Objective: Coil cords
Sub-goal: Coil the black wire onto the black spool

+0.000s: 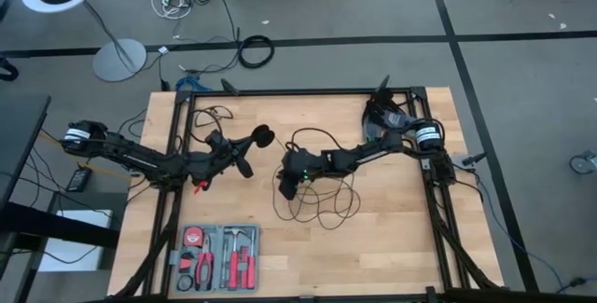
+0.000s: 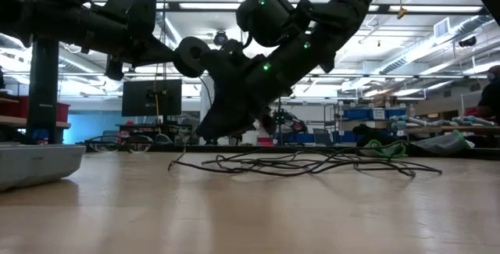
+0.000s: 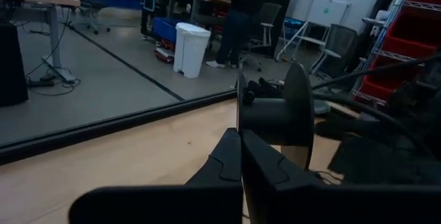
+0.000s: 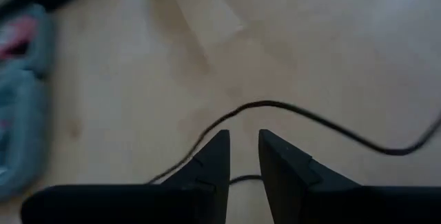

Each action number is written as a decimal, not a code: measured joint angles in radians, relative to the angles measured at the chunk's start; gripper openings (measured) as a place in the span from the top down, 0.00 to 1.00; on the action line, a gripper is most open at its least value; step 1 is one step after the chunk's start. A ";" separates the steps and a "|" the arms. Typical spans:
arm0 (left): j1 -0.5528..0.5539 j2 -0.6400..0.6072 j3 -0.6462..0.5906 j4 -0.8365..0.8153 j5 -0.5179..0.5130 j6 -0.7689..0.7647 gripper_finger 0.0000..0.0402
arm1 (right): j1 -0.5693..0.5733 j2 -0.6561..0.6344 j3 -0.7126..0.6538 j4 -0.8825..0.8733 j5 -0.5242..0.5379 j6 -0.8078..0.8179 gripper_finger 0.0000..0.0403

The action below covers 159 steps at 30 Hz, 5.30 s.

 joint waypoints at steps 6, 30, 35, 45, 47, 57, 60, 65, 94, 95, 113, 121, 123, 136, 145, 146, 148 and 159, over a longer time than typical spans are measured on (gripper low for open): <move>0.000 0.000 0.001 0.011 -0.027 0.015 1.00 | -0.009 0.001 0.000 0.058 -0.066 0.065 0.76; 0.000 0.000 0.001 0.040 -0.037 0.019 1.00 | -0.048 0.001 -0.001 0.168 -0.039 0.058 0.73; 0.000 0.000 0.001 0.045 -0.038 0.019 1.00 | -0.061 0.001 -0.001 0.165 -0.039 0.051 0.79; 0.000 0.000 0.001 0.062 -0.039 0.019 1.00 | -0.066 -0.001 -0.001 0.200 -0.052 -0.023 0.98; 0.000 0.000 0.001 0.062 -0.044 0.019 1.00 | -0.066 -0.004 -0.001 0.220 -0.087 -0.024 0.99; 0.000 0.000 0.001 0.091 -0.053 0.031 1.00 | -0.064 -0.005 0.030 0.259 -0.405 -0.025 1.00; 0.000 0.000 0.001 0.091 -0.054 0.032 1.00 | -0.064 -0.005 0.087 0.262 -0.482 -0.057 1.00; 0.000 0.000 0.001 0.090 -0.051 0.032 1.00 | -0.065 -0.007 0.217 0.241 -0.588 -0.108 1.00; 0.000 0.000 0.001 0.079 0.064 0.031 1.00 | -0.141 -0.007 0.406 0.294 -0.874 -0.207 1.00; 0.000 0.000 0.001 0.079 0.064 0.031 1.00 | -0.143 -0.007 0.406 0.315 -0.874 -0.207 1.00; 0.000 0.000 0.000 0.132 0.087 0.027 1.00 | -0.114 -0.003 0.406 0.394 -0.634 -0.420 1.00; 0.000 0.000 0.000 0.229 0.214 0.052 1.00 | -0.105 -0.002 0.406 0.388 -0.569 -0.469 1.00; 0.000 0.000 0.000 0.233 0.233 0.050 1.00 | -0.105 -0.002 0.406 0.389 -0.554 -0.470 1.00; 0.001 0.000 0.029 0.211 0.345 0.022 1.00 | -0.103 -0.002 0.406 0.391 -0.480 -0.548 1.00; 0.000 0.000 0.040 0.125 0.373 0.025 1.00 | -0.123 -0.001 0.406 0.401 -0.469 -0.530 1.00; 0.000 0.000 0.040 0.125 0.375 0.027 1.00 | -0.127 -0.001 0.406 0.399 -0.469 -0.513 1.00; 0.000 0.000 0.040 0.113 0.375 0.035 1.00 | -0.136 -0.001 0.406 0.390 -0.476 -0.480 1.00; 0.000 -0.002 0.040 0.078 0.374 0.099 1.00 | -0.179 -0.041 0.405 0.262 -0.645 -0.354 1.00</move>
